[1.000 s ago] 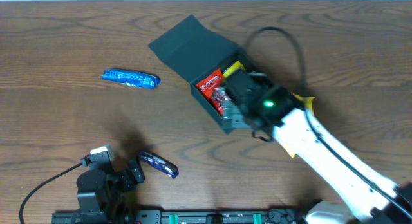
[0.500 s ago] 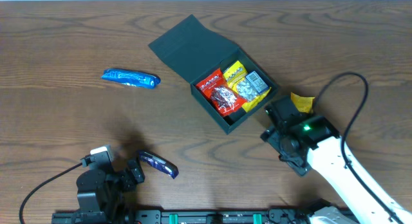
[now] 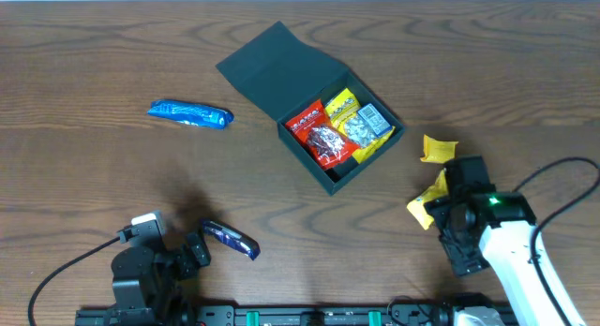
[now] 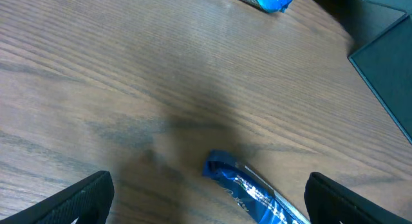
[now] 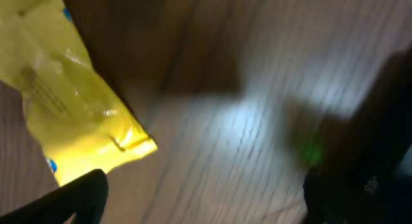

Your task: Pack container

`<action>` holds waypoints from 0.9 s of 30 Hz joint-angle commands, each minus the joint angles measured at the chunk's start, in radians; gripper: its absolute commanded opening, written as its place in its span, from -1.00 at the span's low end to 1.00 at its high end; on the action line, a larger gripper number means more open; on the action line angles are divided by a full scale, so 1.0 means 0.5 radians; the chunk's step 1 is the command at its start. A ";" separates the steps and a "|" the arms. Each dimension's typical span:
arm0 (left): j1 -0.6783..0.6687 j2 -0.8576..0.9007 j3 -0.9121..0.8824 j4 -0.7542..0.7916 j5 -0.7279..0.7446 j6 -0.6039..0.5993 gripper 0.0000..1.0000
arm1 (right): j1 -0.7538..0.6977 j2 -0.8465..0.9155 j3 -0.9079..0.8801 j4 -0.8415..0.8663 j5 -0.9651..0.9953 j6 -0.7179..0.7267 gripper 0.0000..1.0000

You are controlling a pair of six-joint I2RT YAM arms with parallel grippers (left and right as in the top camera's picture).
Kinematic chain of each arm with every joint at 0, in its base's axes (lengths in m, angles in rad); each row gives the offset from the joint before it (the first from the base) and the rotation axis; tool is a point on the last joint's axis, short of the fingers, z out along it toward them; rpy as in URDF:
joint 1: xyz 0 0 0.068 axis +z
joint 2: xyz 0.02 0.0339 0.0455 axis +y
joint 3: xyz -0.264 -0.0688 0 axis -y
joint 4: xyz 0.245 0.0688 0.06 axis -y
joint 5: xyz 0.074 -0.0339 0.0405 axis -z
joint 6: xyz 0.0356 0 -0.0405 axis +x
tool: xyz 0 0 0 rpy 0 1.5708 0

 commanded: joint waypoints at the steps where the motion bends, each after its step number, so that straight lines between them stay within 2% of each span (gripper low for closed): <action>1: 0.007 -0.003 -0.032 -0.121 -0.006 0.016 0.91 | -0.076 -0.008 -0.016 0.140 0.050 -0.298 0.85; 4: 0.007 -0.003 -0.032 -0.121 -0.006 0.016 0.91 | -0.087 0.011 -0.016 0.375 0.050 -0.698 0.90; 9: 0.007 -0.003 -0.032 -0.121 -0.006 0.016 0.91 | -0.087 0.156 -0.016 0.513 0.048 -0.981 0.83; 11: 0.007 -0.003 -0.032 -0.121 -0.006 0.016 0.91 | -0.093 0.199 -0.016 0.546 0.049 -1.008 0.72; 16: 0.007 -0.003 -0.032 -0.121 -0.006 0.016 0.91 | -0.164 0.283 -0.016 0.657 0.023 -1.090 0.75; 21: 0.007 -0.003 -0.032 -0.121 -0.006 0.016 0.91 | -0.193 0.340 -0.016 0.703 -0.011 -1.090 0.62; 27: 0.007 -0.003 -0.032 -0.121 -0.006 0.016 0.91 | -0.194 0.461 -0.016 0.806 -0.043 -1.090 0.61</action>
